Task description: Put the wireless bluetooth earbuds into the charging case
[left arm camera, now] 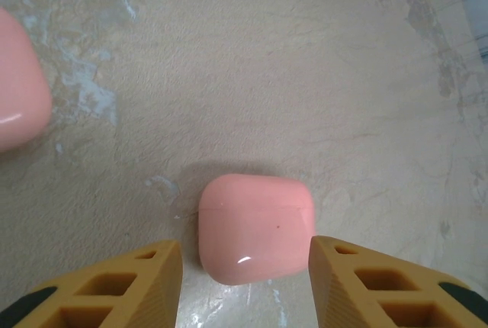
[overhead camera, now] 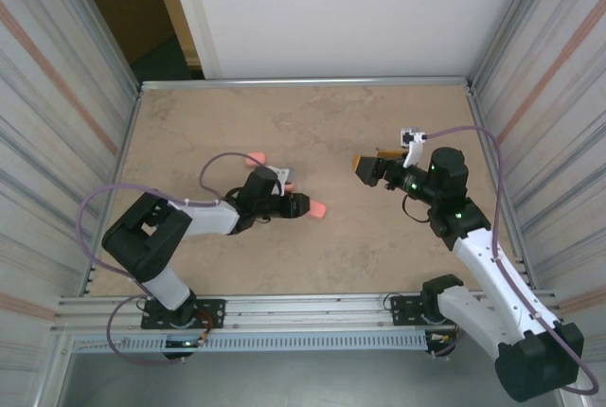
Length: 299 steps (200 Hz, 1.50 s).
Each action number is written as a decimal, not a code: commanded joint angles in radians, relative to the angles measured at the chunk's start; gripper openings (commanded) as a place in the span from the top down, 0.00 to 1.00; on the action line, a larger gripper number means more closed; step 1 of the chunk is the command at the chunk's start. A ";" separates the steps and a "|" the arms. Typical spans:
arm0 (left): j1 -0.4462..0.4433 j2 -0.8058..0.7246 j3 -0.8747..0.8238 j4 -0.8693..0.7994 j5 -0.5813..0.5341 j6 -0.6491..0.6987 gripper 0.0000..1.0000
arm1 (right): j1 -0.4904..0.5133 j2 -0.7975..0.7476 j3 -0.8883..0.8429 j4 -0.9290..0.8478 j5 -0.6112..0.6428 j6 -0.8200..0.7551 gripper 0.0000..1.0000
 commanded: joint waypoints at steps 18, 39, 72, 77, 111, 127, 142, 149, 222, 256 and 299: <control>-0.005 -0.140 -0.011 -0.053 -0.084 0.078 0.49 | -0.013 -0.033 0.048 -0.051 0.055 -0.057 0.00; -0.001 -0.209 -0.007 -0.097 -0.150 0.119 0.45 | -0.025 -0.041 0.043 -0.060 0.092 -0.062 0.00; 0.034 -0.295 -0.008 -0.137 -0.232 0.164 0.41 | -0.053 -0.061 0.021 -0.060 0.152 -0.052 0.00; 0.041 -0.306 -0.006 -0.145 -0.243 0.172 0.40 | -0.058 -0.066 0.017 -0.059 0.160 -0.051 0.00; 0.117 -0.388 -0.009 -0.228 -0.307 0.205 0.39 | -0.115 -0.109 -0.024 -0.060 0.211 -0.033 0.00; 0.152 -0.435 -0.027 -0.237 -0.332 0.220 0.37 | -0.152 -0.136 -0.049 -0.060 0.230 -0.033 0.00; 0.174 -0.481 -0.044 -0.244 -0.373 0.241 0.33 | -0.191 -0.161 -0.076 -0.062 0.242 -0.033 0.00; 0.183 -0.497 -0.049 -0.248 -0.392 0.255 0.32 | -0.209 -0.169 -0.090 -0.061 0.249 -0.033 0.00; 0.288 -0.600 -0.113 -0.212 -0.514 0.379 0.27 | -0.363 -0.179 -0.259 0.077 0.360 -0.085 0.00; 0.306 -0.634 -0.146 -0.172 -0.608 0.454 0.18 | -0.367 -0.151 -0.376 0.260 0.415 -0.198 0.00; 0.315 -0.659 -0.183 -0.129 -0.711 0.521 0.02 | -0.367 -0.093 -0.387 0.254 0.373 -0.320 0.00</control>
